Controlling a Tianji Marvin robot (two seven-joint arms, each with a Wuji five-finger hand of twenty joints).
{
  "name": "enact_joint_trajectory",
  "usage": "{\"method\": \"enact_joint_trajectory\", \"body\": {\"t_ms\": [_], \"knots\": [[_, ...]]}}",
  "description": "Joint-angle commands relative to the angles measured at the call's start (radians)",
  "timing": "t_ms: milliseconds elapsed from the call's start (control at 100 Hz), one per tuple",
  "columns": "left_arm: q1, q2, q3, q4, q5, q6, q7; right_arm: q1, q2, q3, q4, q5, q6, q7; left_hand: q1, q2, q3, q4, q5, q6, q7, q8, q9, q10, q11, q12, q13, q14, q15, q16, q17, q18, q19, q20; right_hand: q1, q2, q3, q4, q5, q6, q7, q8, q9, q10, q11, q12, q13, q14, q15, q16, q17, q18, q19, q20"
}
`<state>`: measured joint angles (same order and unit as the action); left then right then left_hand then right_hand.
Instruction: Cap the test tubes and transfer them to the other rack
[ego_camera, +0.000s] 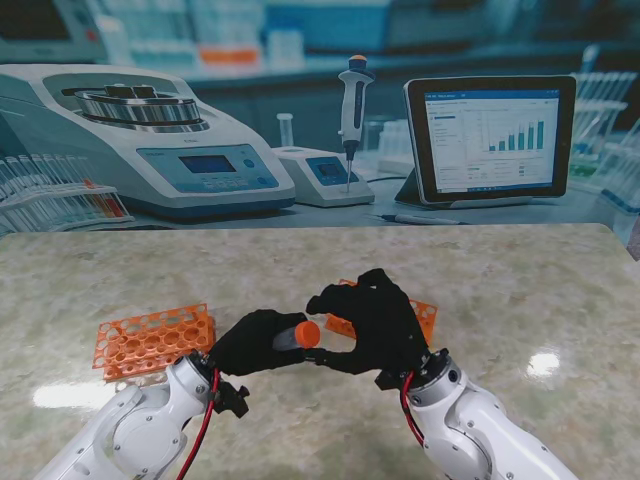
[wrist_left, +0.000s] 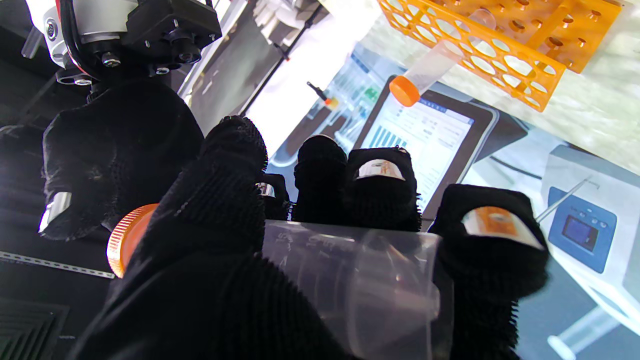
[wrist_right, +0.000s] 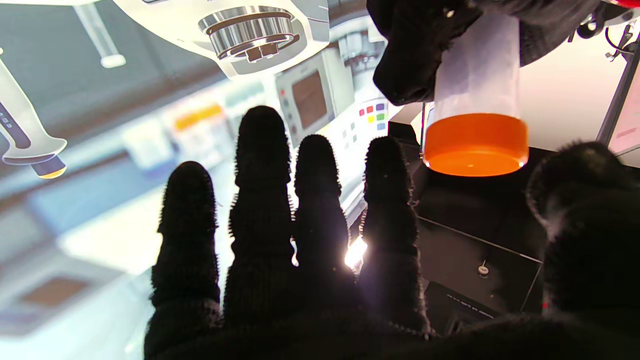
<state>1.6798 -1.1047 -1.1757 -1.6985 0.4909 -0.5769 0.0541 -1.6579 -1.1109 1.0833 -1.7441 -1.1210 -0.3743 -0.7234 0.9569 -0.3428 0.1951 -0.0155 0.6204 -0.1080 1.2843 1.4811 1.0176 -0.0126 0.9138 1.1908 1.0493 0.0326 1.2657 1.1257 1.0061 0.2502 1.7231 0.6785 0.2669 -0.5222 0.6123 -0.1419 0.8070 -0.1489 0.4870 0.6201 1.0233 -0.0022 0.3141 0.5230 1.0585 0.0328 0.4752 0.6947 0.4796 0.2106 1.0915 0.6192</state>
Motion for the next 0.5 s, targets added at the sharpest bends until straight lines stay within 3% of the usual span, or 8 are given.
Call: {"method": "enact_joint_trajectory", "body": {"t_ms": [0,330,490], "knots": [[0.001,-0.001,0.002,-0.006,-0.001,0.001,-0.005,-0.008,0.0,-0.004,-0.008,-0.001,0.001,-0.007,0.033,0.036,-0.002,-0.005,0.006,-0.073,0.066,0.067,-0.016,-0.041,-0.002,-0.005,-0.002,-0.021,-0.005,-0.01,0.026,-0.071,0.12,-0.017,0.032,-0.036,-0.018,0.029,-0.015,0.012,0.011,0.014,-0.004,-0.007,0.014,0.018,-0.011,-0.019,-0.029,0.005,-0.018,0.012,-0.007,0.008],[0.001,-0.001,0.003,-0.006,-0.002,0.001,-0.005,0.004,0.0,-0.016,-0.004,-0.004,-0.006,-0.01,0.032,0.036,-0.002,-0.005,0.006,-0.074,0.066,0.067,-0.016,-0.041,-0.002,-0.005,-0.002,-0.021,-0.005,-0.01,0.026,-0.071,0.121,-0.017,0.084,-0.091,-0.01,0.027,0.014,-0.009,0.05,0.058,0.033,-0.01,0.046,0.05,0.013,-0.029,-0.015,0.013,-0.008,0.009,0.004,0.015],[0.001,-0.001,0.004,-0.007,-0.001,0.0,-0.005,0.009,-0.001,-0.019,-0.002,-0.002,-0.008,-0.011,0.032,0.036,-0.002,-0.005,0.007,-0.073,0.066,0.067,-0.016,-0.041,-0.002,-0.005,-0.002,-0.021,-0.005,-0.01,0.027,-0.071,0.121,-0.017,0.154,-0.082,-0.038,0.023,0.036,-0.023,0.069,0.084,0.065,-0.02,0.065,0.07,0.038,-0.036,0.003,0.021,0.005,0.005,0.014,0.019]]}}
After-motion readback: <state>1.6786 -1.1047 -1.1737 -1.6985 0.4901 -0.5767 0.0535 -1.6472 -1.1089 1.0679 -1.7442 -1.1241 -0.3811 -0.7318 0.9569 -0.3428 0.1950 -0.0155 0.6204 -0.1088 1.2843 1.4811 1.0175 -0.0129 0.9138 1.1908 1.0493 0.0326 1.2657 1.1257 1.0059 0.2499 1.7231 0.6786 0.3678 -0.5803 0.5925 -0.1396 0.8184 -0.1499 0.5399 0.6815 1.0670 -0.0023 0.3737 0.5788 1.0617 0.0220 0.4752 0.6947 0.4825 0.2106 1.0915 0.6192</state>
